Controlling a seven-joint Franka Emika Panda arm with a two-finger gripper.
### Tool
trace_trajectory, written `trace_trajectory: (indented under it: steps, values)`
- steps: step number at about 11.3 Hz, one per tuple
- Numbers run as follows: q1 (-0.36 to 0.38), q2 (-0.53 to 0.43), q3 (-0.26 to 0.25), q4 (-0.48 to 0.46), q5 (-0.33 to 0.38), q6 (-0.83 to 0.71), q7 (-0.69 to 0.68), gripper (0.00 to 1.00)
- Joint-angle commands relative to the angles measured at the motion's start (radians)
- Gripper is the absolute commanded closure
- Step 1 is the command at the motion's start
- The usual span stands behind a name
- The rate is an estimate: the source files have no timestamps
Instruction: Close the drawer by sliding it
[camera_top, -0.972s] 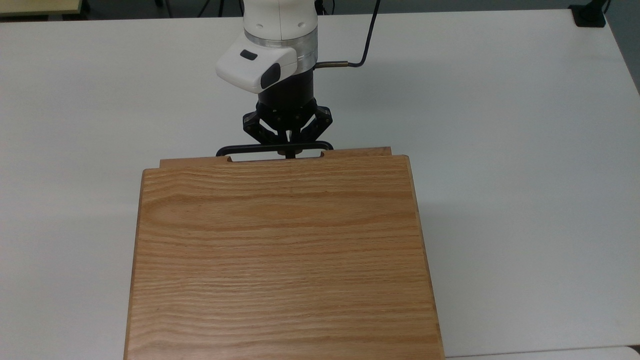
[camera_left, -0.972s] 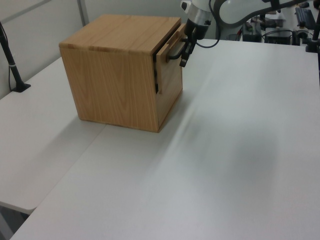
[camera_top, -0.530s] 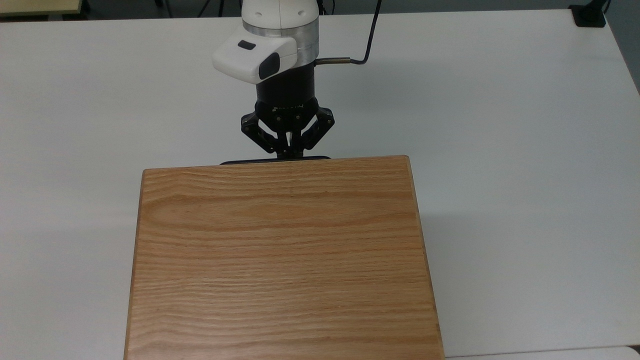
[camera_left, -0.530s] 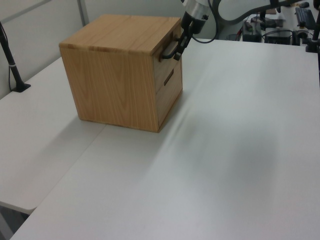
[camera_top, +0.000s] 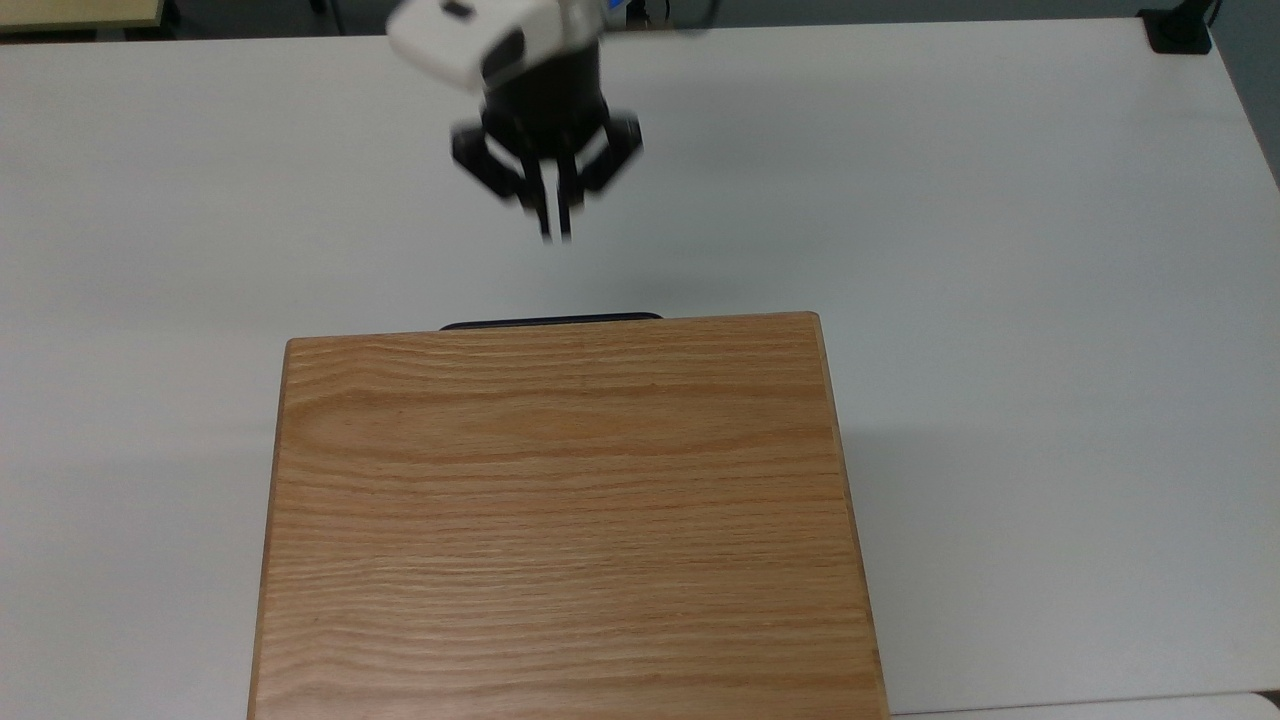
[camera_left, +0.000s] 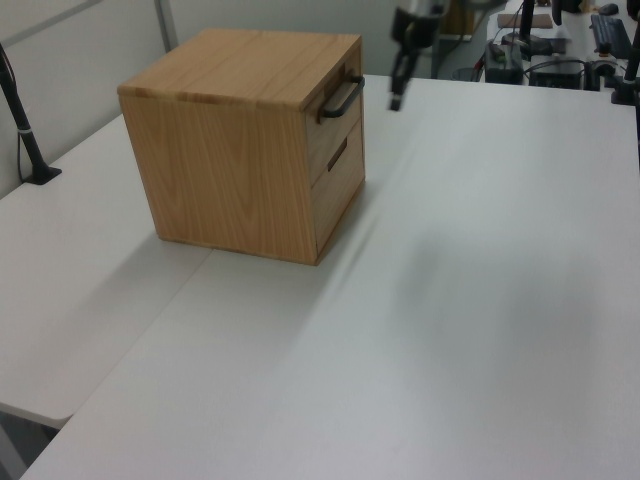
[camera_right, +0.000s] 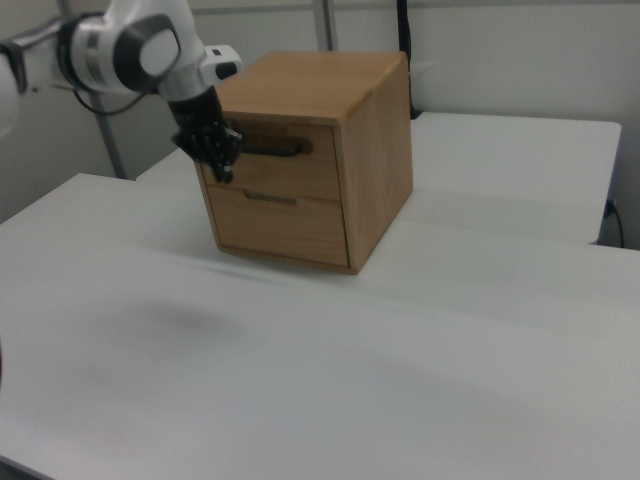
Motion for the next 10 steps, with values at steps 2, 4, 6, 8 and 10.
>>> trace_trajectory:
  steps: [2,4,6,8,10]
  values:
    - [-0.008,-0.162,0.004,-0.092,-0.006,-0.312,0.019,0.0]
    - [0.0,-0.172,0.006,-0.114,-0.025,-0.317,0.095,0.0]
    - [-0.006,-0.171,0.006,-0.108,-0.029,-0.317,0.155,0.0]
    - [-0.002,-0.157,0.006,-0.104,-0.061,-0.312,0.16,0.0]
    - [0.0,-0.156,0.006,-0.103,-0.063,-0.312,0.165,0.0]
